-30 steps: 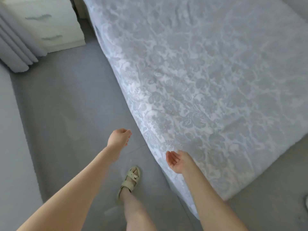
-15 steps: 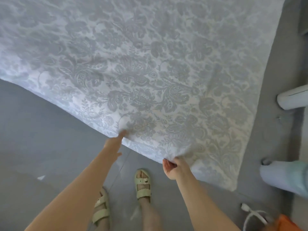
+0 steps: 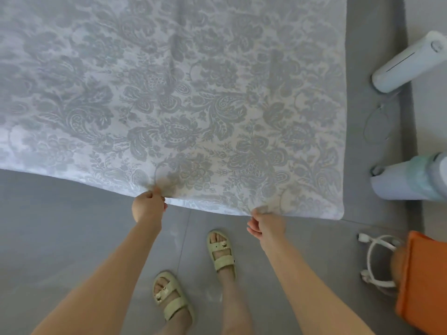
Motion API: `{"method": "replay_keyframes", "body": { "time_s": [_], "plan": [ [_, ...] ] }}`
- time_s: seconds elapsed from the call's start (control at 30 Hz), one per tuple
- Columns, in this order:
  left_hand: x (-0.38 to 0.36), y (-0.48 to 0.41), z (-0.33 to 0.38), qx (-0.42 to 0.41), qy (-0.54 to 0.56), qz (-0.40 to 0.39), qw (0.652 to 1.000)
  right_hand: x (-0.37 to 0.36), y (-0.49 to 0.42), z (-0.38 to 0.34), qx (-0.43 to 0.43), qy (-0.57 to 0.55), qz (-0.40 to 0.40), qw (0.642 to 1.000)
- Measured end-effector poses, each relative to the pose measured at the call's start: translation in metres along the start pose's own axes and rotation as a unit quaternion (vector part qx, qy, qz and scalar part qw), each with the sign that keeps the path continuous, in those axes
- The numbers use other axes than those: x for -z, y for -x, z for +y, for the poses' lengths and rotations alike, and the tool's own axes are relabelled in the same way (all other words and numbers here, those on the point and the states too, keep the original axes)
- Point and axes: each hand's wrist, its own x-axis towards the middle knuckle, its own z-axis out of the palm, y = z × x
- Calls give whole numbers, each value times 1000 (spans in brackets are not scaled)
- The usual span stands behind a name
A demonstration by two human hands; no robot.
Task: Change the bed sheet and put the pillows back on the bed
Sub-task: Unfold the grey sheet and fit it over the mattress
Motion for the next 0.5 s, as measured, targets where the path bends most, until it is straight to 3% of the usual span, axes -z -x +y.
{"method": "replay_keyframes", "body": {
  "time_s": [0.1,0.23,0.33,0.5],
  "plan": [
    [5,2,2,39,-5,-30,999,4,5,4,-30,-11,-23,999],
    [22,-6,16,102,3,-140,985,-2,10,-8,-25,53,-22,998],
    [41,-15,27,107,-18,-160,981,-24,24,-17,41,130,-20,991],
    [88,-51,53,93,19,-121,988,-100,66,-35,173,273,-51,945]
  ]
}}
